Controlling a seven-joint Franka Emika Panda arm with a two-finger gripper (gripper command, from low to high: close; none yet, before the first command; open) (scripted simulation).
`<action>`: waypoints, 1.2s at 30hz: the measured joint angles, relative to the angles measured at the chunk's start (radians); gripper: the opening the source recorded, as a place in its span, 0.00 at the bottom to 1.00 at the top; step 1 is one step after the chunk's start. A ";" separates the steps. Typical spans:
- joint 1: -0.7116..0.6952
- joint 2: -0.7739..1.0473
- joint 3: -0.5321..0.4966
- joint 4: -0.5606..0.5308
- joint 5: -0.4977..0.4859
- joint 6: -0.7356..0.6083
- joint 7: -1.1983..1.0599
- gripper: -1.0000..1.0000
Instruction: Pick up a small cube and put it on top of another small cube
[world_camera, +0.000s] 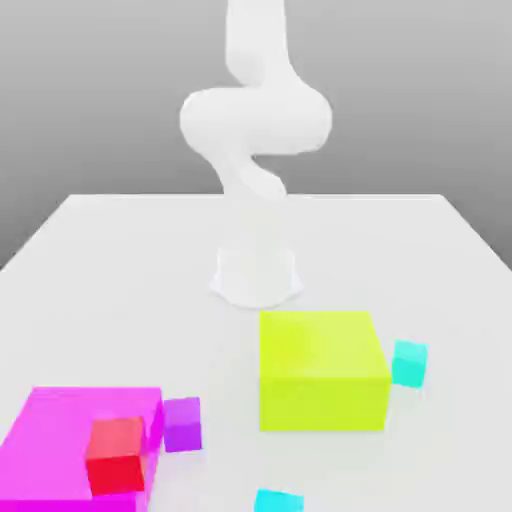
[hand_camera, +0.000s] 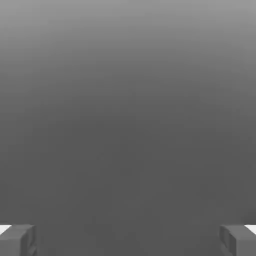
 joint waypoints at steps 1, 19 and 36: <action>-0.004 0.039 0.005 0.000 -0.003 0.012 0.010 0.50; -0.041 0.695 0.062 0.007 -0.059 0.205 0.182 0.50; -0.013 1.220 0.044 0.043 -0.068 0.440 0.263 0.00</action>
